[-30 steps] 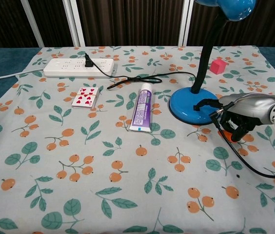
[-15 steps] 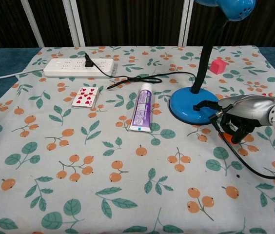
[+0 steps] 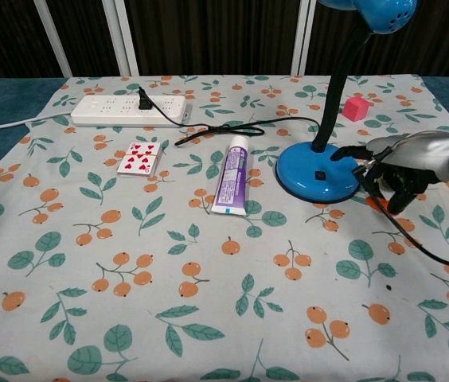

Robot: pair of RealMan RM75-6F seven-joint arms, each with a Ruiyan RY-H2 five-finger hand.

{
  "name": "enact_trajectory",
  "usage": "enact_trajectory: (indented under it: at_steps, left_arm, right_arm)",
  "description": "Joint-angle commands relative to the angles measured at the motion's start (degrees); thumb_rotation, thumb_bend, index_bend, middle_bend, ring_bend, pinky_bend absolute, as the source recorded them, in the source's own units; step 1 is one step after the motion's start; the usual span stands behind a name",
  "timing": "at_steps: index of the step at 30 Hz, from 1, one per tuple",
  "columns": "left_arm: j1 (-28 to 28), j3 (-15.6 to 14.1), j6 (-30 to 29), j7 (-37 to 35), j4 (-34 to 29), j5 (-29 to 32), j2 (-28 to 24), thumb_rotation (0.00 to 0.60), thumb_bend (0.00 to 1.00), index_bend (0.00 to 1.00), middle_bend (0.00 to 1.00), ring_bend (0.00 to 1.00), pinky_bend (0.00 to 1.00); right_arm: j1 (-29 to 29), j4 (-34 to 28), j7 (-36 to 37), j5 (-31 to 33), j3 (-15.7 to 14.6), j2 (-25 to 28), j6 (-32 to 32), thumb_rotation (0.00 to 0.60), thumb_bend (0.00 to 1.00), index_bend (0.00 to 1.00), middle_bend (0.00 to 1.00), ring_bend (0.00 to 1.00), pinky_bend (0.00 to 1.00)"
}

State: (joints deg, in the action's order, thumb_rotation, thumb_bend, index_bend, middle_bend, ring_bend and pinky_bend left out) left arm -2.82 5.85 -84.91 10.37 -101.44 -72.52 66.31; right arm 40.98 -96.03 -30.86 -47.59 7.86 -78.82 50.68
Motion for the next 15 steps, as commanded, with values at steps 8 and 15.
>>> enact_trajectory:
  at_steps: [8, 15]
  left_arm:
    - [0.2, -0.2, -0.4, 0.2, -0.5, -0.2, 0.0, 0.600, 0.42, 0.17, 0.04, 0.00, 0.04]
    - [0.4, -0.2, -0.8, 0.5, -0.7, -0.3, 0.1, 0.600, 0.42, 0.17, 0.04, 0.00, 0.04]
  right_arm:
    - [-6.3, -21.9, -1.8, -5.2, -6.3, 21.9, 6.3, 0.600, 0.30, 0.00, 0.06, 0.16, 0.89]
    - [-16.2, -20.8, 4.1, -18.7, -9.8, 23.3, 19.5, 0.600, 0.30, 0.00, 0.04, 0.11, 0.00]
